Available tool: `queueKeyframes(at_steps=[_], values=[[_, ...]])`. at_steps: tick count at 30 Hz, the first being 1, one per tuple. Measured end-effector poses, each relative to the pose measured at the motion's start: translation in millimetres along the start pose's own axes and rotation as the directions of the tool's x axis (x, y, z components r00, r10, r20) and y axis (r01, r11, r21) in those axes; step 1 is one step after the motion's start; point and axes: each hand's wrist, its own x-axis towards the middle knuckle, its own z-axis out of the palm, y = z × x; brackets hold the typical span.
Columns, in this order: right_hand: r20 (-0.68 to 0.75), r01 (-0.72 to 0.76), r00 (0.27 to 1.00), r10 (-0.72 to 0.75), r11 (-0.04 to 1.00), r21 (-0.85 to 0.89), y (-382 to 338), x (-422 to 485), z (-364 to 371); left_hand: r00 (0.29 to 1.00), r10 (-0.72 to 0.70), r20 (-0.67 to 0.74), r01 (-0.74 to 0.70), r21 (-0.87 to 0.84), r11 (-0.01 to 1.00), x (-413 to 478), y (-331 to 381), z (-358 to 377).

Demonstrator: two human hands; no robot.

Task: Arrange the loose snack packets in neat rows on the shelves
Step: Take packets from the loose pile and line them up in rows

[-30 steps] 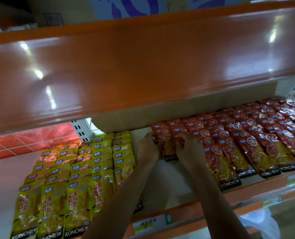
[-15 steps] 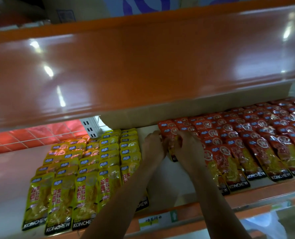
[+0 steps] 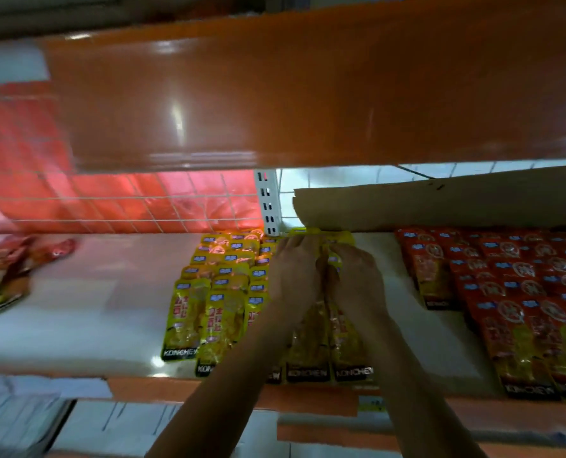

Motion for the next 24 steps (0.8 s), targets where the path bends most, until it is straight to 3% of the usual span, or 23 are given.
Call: queueKeyframes(at_steps=[10,24], values=[[0.172,0.125,0.977,-0.129,0.992,0.031,-147.4,-18.2,107.7,0.985,-0.155,-0.070,0.164,0.152,0.975,-29.8,-163.9,-83.8],[0.245,0.268,0.933,-0.263,0.963,0.011,-300.9,-36.2,269.6,0.921,-0.369,-0.123,0.389,0.320,0.864,-62.9,-382.6,-181.5]])
